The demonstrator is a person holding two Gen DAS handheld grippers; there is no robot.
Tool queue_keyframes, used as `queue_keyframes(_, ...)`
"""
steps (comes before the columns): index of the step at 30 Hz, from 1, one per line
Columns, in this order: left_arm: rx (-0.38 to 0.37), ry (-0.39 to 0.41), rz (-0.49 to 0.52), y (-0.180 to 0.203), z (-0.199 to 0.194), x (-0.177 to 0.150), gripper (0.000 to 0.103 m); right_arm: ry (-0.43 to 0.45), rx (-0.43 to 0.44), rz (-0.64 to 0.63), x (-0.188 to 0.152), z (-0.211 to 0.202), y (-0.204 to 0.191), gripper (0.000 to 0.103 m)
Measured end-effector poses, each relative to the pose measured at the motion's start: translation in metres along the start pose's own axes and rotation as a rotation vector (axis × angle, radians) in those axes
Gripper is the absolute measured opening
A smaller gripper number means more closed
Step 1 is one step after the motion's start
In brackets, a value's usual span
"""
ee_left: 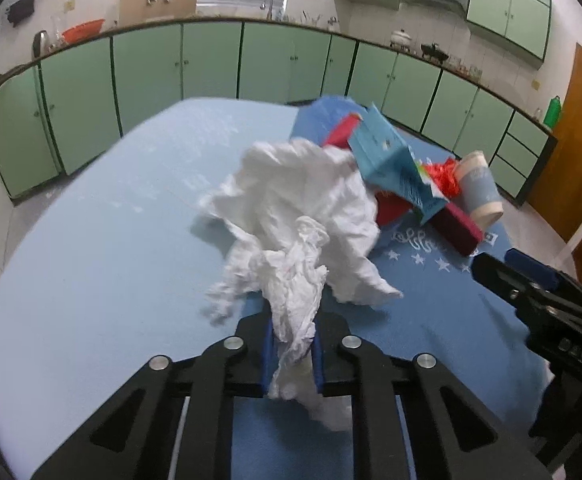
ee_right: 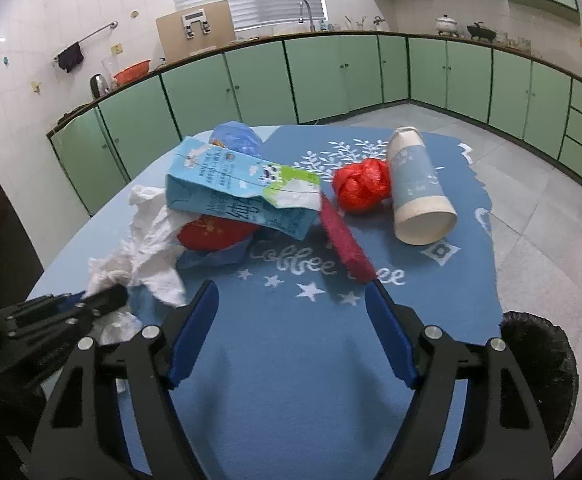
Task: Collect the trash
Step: 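Grasp another white tissue with the right tool while the left tool holds its tissues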
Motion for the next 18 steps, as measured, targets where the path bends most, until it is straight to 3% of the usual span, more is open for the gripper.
queue_keyframes(6, 0.052, 0.028, -0.009, -0.037, -0.023, -0.003, 0.015, 0.012, 0.055, -0.026, 0.011, 0.006, -0.027, 0.074)
queue_keyframes(18, 0.112, 0.054, -0.084, -0.077, -0.019, 0.017, 0.015, -0.021, 0.142, -0.12, 0.04, 0.046, -0.097, 0.071)
Point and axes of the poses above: each gripper's, at about its wrist camera, not at the fingertips, and z roughly the way its jaws point, y to its right, x to its top, the point moved 5 cm from there along z, roughly the way its jaws point, and after that the axes turned 12 degrees about -z, right-handed, at the moved point
